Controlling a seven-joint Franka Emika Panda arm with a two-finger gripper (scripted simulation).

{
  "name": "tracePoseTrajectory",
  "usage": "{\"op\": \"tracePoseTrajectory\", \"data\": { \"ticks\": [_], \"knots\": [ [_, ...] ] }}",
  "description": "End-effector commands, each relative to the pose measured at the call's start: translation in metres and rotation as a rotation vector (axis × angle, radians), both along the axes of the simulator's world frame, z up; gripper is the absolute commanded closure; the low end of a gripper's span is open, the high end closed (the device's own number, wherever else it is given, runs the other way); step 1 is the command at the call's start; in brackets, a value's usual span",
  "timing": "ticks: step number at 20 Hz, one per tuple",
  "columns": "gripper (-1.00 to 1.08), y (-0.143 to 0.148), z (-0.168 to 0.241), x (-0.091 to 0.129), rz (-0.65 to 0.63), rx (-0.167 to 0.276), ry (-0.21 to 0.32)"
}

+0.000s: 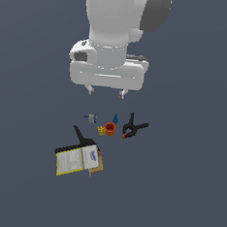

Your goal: Pick up a designated object from a clutter of objects.

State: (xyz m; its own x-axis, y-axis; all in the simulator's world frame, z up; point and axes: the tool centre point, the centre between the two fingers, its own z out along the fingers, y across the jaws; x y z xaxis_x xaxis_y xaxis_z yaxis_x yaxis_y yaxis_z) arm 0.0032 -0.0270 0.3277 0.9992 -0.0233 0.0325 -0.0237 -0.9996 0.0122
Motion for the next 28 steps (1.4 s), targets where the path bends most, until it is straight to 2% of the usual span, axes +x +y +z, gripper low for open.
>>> {"op": "tracePoseTrajectory", "data": {
  "ticks": [1,13,28],
  "knots": [
    [-0.92,0.001,-0.008,-0.001,-0.021,0.001,0.001],
    [-0.92,0.014,-0.079,-0.02,-0.23,0.009,0.007],
    [-0.92,0.033,-0.183,-0.078,-0.579,0.021,0.018]
  ]
}}
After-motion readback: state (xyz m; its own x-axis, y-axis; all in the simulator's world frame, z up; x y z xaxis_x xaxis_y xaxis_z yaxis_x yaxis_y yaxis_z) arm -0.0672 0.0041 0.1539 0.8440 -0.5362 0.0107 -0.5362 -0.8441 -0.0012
